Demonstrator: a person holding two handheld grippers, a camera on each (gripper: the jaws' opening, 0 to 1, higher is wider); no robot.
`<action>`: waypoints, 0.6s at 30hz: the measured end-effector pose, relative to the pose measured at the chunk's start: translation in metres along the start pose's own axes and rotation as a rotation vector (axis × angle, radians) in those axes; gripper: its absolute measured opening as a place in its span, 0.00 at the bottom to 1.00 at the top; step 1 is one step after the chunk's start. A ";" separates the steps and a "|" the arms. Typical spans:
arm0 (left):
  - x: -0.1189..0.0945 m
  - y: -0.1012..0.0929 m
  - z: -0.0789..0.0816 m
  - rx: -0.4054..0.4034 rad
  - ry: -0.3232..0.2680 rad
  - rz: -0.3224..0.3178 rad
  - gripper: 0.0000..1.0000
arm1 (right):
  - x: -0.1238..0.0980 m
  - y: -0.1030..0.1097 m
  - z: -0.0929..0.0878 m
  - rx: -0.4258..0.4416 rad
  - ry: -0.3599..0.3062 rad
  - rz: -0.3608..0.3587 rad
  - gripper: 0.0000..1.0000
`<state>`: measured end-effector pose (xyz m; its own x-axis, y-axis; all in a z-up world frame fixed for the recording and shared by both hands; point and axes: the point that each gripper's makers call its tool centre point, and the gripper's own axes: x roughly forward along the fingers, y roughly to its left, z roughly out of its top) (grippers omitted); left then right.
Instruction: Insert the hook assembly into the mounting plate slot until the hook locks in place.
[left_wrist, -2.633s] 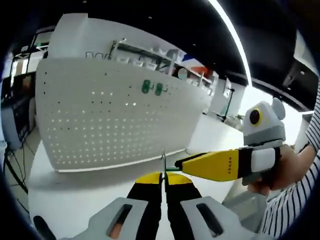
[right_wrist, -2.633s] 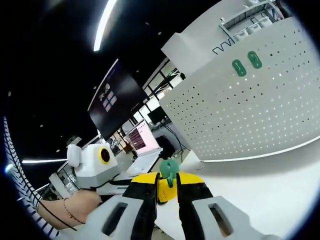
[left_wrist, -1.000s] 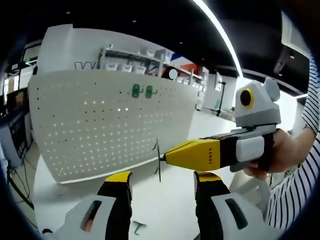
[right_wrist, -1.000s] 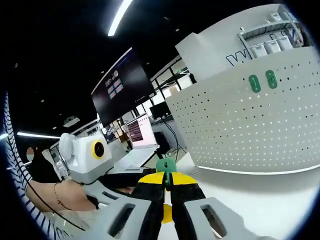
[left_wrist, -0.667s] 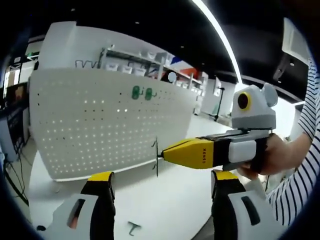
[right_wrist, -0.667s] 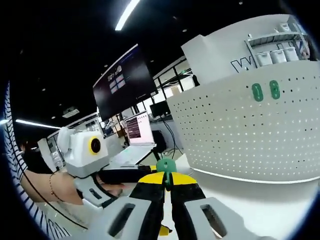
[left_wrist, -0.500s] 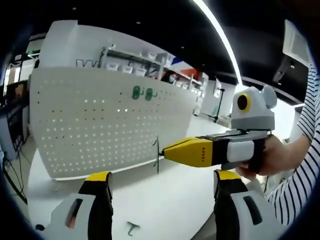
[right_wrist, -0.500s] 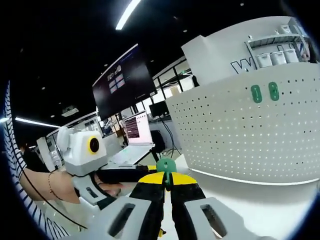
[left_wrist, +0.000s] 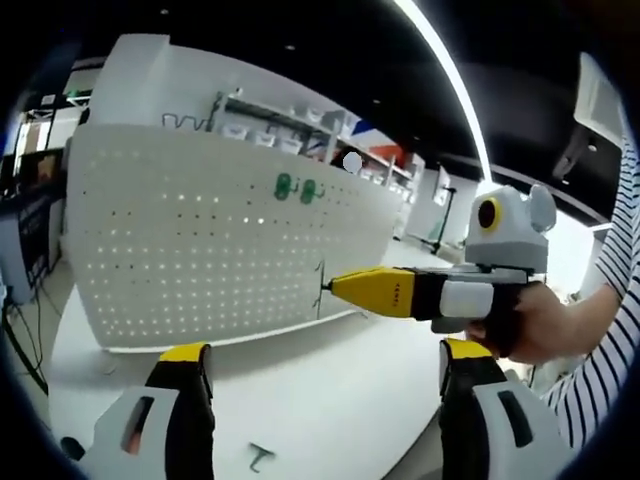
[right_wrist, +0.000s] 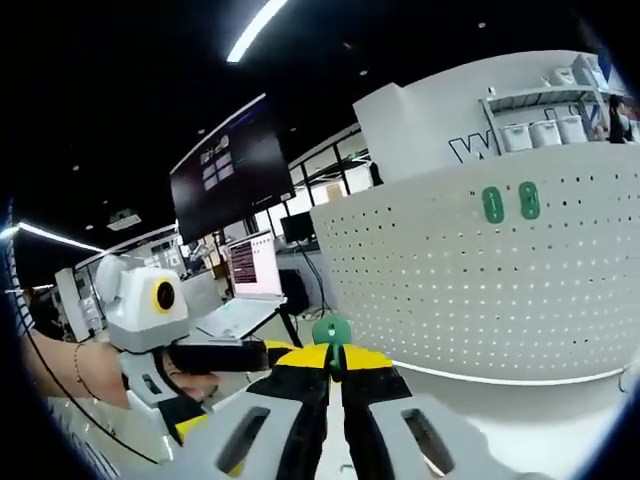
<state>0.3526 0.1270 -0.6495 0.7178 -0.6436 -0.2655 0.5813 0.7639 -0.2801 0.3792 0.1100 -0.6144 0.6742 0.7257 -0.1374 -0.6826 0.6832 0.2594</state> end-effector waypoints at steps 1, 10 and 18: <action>0.000 0.000 0.000 -0.002 -0.001 0.001 0.97 | 0.000 -0.003 0.001 -0.001 -0.005 -0.012 0.00; -0.001 0.001 -0.003 -0.012 0.006 0.003 0.99 | 0.005 -0.037 0.019 -0.042 -0.087 -0.141 0.00; -0.002 0.003 -0.007 -0.018 0.014 0.005 1.00 | 0.006 -0.073 0.035 -0.075 -0.137 -0.248 0.00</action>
<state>0.3506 0.1302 -0.6568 0.7151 -0.6404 -0.2802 0.5704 0.7663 -0.2957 0.4429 0.0622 -0.6011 0.8516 0.5212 -0.0563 -0.5073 0.8463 0.1623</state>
